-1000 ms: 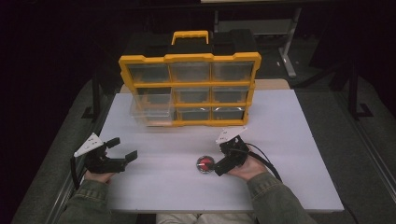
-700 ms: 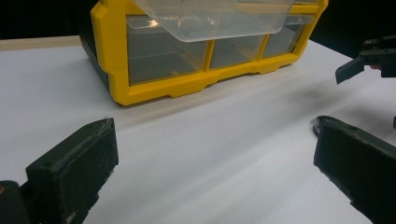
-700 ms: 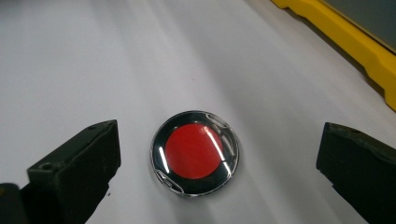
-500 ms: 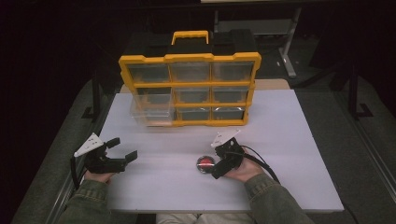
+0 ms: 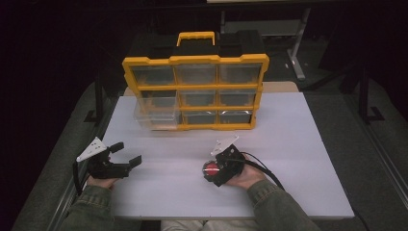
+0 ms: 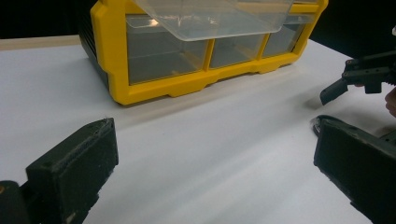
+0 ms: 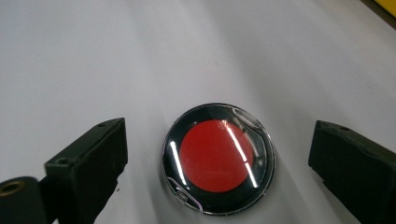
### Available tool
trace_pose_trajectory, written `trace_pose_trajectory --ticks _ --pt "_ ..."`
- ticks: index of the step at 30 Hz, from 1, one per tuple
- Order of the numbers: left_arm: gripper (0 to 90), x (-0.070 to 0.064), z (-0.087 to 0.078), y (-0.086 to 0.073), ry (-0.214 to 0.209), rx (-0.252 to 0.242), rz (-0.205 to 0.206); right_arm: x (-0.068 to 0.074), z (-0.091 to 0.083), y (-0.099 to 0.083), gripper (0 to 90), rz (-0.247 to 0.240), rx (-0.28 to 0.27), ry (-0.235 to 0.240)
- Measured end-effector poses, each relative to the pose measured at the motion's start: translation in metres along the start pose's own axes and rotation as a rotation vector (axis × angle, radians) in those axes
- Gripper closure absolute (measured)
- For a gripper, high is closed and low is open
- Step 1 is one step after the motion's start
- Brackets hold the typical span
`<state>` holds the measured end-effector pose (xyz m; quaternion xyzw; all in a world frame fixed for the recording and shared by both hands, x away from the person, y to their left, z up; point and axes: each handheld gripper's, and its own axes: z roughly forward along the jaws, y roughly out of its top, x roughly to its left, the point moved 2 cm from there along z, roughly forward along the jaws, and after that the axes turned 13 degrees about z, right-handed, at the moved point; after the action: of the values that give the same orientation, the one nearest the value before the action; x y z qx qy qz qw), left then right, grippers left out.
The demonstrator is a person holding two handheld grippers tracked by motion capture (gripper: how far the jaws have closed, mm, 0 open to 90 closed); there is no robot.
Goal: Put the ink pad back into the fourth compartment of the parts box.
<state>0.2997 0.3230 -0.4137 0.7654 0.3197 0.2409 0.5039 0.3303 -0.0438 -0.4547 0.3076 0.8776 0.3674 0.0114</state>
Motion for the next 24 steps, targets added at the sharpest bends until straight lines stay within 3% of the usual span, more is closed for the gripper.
trace_pose_trajectory --ticks 24 --pt "0.0 0.000 0.000 0.000 -0.003 -0.003 0.000 0.000 0.010 -0.004 26.4 -0.033 0.029 -0.034"
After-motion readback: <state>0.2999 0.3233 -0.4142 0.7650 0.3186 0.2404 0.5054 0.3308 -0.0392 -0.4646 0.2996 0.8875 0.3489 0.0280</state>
